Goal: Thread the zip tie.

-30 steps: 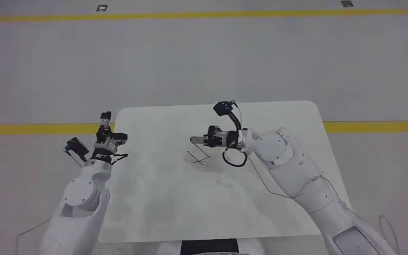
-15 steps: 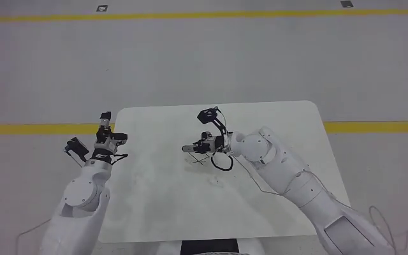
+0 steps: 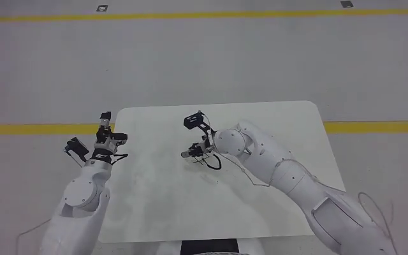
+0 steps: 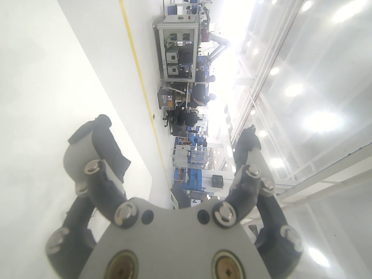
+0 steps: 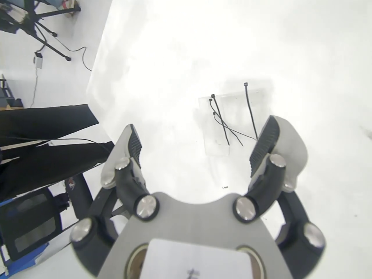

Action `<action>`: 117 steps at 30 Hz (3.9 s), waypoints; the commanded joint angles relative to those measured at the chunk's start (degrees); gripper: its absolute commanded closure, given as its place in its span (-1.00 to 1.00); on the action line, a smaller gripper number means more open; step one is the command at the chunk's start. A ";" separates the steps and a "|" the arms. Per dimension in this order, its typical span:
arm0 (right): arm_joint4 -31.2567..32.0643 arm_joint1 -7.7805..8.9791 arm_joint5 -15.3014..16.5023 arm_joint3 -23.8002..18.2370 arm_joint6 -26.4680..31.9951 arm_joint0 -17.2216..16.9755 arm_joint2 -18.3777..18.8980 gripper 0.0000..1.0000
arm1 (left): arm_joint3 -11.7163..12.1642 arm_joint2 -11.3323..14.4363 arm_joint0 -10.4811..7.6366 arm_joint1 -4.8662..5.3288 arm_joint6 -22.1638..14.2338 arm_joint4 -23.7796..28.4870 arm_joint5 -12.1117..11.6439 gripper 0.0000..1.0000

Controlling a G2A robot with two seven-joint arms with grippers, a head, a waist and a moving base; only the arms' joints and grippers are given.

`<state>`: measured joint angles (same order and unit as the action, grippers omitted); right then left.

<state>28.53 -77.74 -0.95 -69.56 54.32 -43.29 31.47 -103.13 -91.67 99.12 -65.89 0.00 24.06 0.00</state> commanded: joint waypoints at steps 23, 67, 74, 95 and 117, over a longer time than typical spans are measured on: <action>3.73 -4.52 -1.78 5.98 -0.65 3.16 -5.83 -1.00 | 0.00 0.00 0.00 0.00 0.00 0.00 0.00 -1.00; 19.02 -3.19 -2.15 0.35 1.76 -0.35 -3.06 0.74 | 0.00 0.00 0.00 0.00 0.00 0.00 0.00 -1.00; 21.11 -4.02 -2.39 2.73 -0.12 -1.19 -3.36 0.84 | 0.00 0.00 0.00 0.00 0.00 0.00 0.00 -1.00; 24.90 -8.17 -2.47 10.97 -3.06 -0.45 -4.63 0.72 | 0.00 0.00 0.00 0.00 0.00 0.00 0.00 -1.00; 26.33 -7.62 -3.43 5.49 1.55 -0.78 3.32 1.00 | 0.00 0.00 0.00 0.00 0.00 0.00 0.00 -1.00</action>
<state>54.82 -85.78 -4.32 -62.68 55.44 -43.71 33.64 -103.13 -91.67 99.12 -65.89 0.00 24.06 0.00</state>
